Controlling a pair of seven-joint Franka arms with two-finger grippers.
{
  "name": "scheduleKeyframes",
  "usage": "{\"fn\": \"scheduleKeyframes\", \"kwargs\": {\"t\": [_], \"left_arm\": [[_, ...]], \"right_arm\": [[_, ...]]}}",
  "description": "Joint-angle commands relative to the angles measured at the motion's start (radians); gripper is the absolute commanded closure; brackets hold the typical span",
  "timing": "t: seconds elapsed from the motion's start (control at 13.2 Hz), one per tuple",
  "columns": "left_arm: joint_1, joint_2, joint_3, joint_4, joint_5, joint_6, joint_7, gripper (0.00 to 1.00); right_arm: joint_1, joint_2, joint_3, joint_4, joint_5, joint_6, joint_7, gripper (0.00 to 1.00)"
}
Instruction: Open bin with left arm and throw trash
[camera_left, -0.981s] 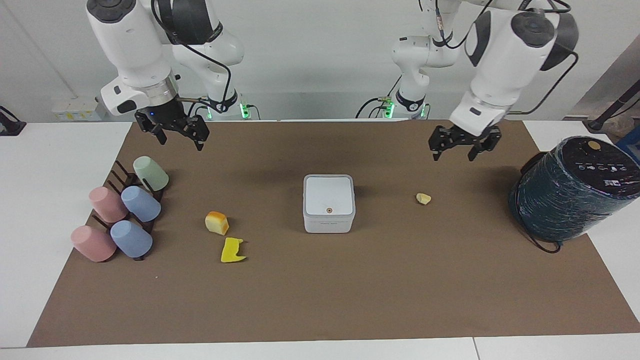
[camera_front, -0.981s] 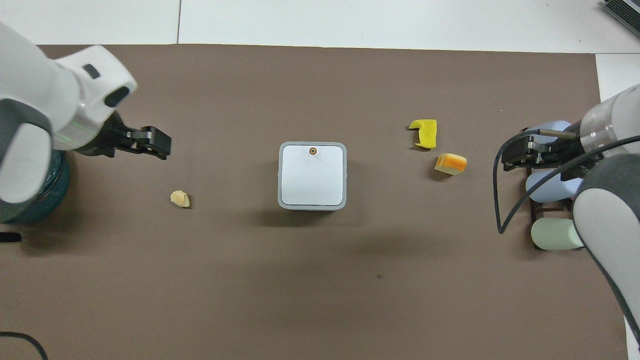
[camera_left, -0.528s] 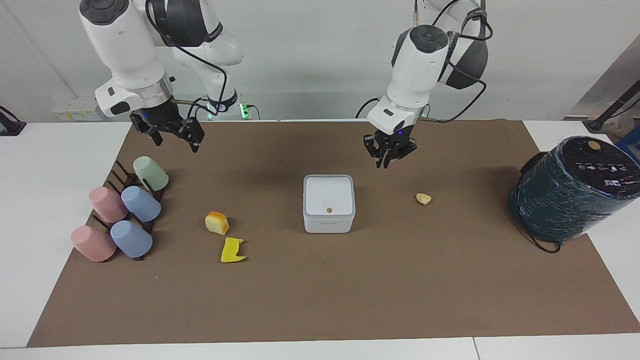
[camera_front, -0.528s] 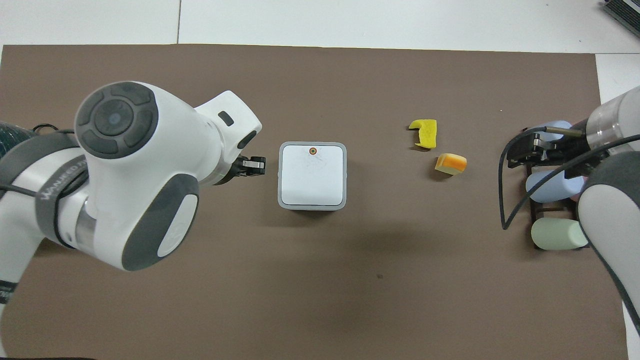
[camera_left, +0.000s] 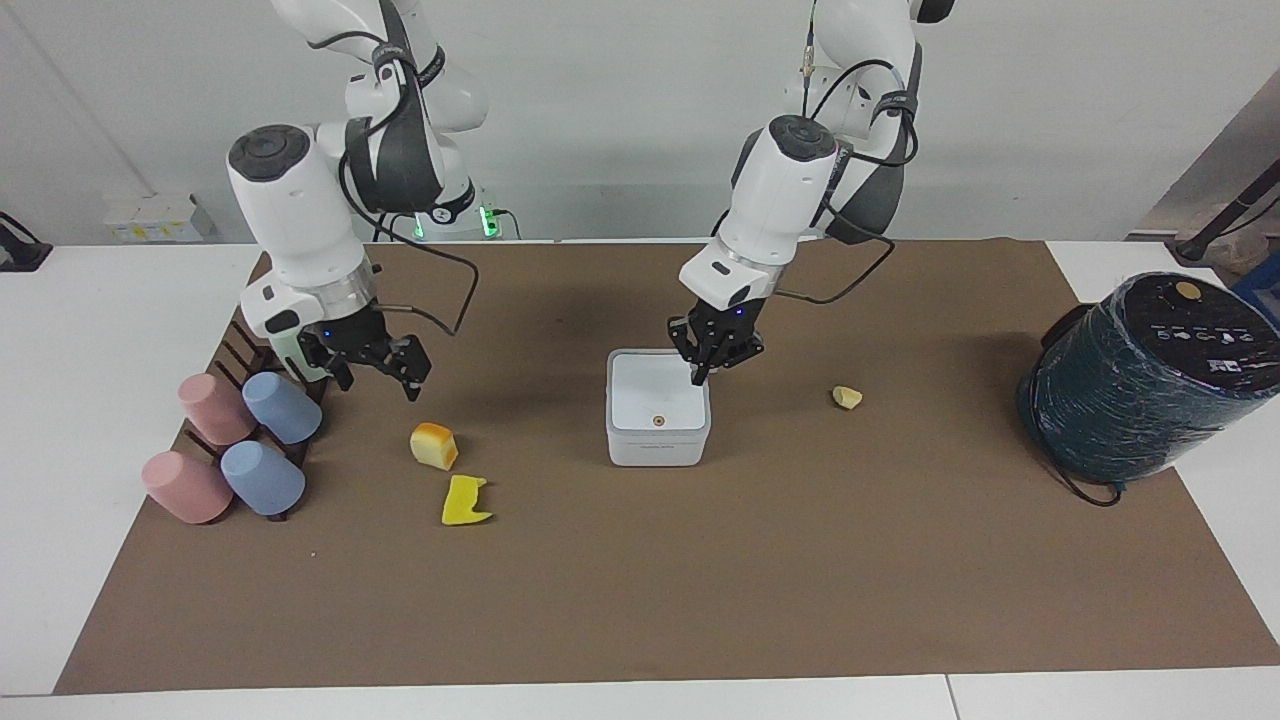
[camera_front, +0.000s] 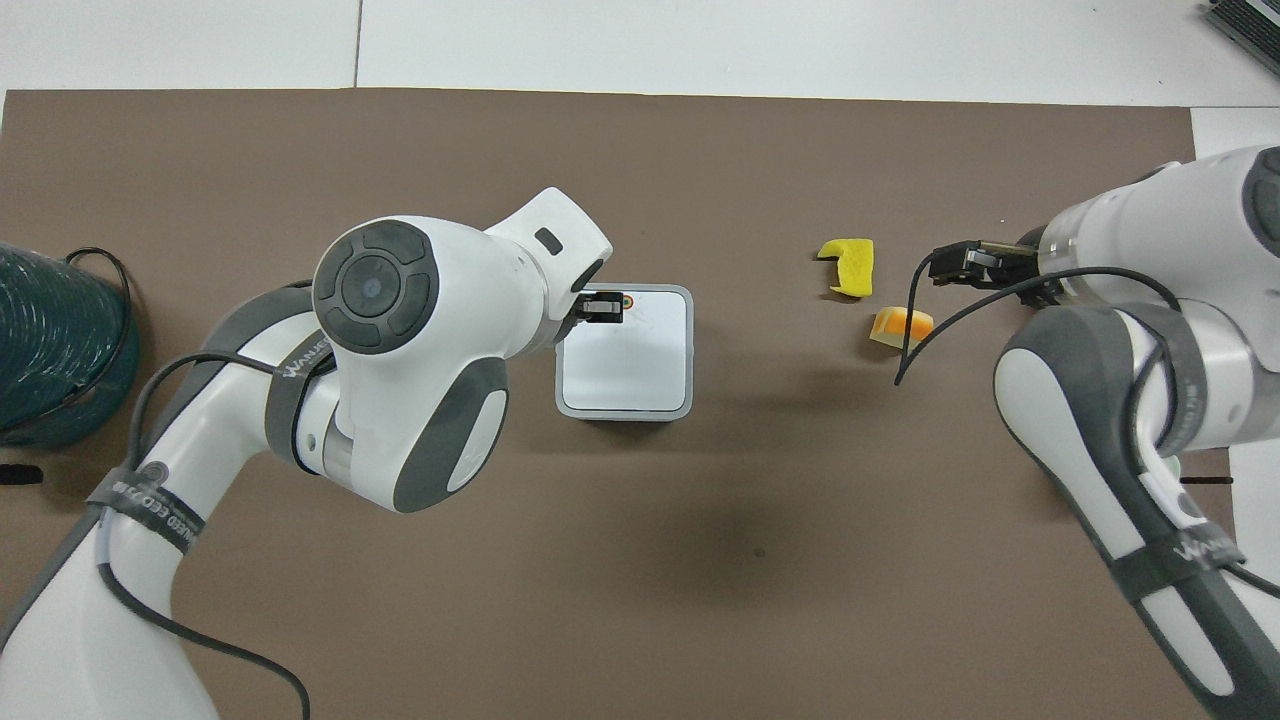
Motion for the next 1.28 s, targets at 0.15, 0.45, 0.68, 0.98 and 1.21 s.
{"fn": "scheduleKeyframes", "kwargs": {"t": [0.15,0.45,0.68,0.98,1.21], "left_arm": [[-0.046,0.083,0.018,-0.002,-0.016,0.123,-0.038,1.00],[-0.072,0.153,0.020,-0.009,-0.015,0.185,-0.045,1.00],[-0.061,0.147,0.026,0.052,-0.004,0.076,-0.042,1.00],[0.027,0.112,0.038,0.256,0.054,-0.344,-0.030,1.00],[0.092,0.062,0.040,0.175,0.088,-0.385,-0.007,1.00]], "right_arm": [[0.021,0.109,0.004,-0.108,0.017,0.246,-0.013,0.00],[0.023,0.102,0.004,-0.222,0.015,0.301,-0.015,0.06],[0.049,0.097,0.004,-0.228,0.015,0.301,-0.009,1.00],[0.050,0.059,0.004,-0.190,0.015,0.290,0.025,1.00],[0.084,0.010,0.022,-0.126,0.014,0.176,0.088,1.00]]}}
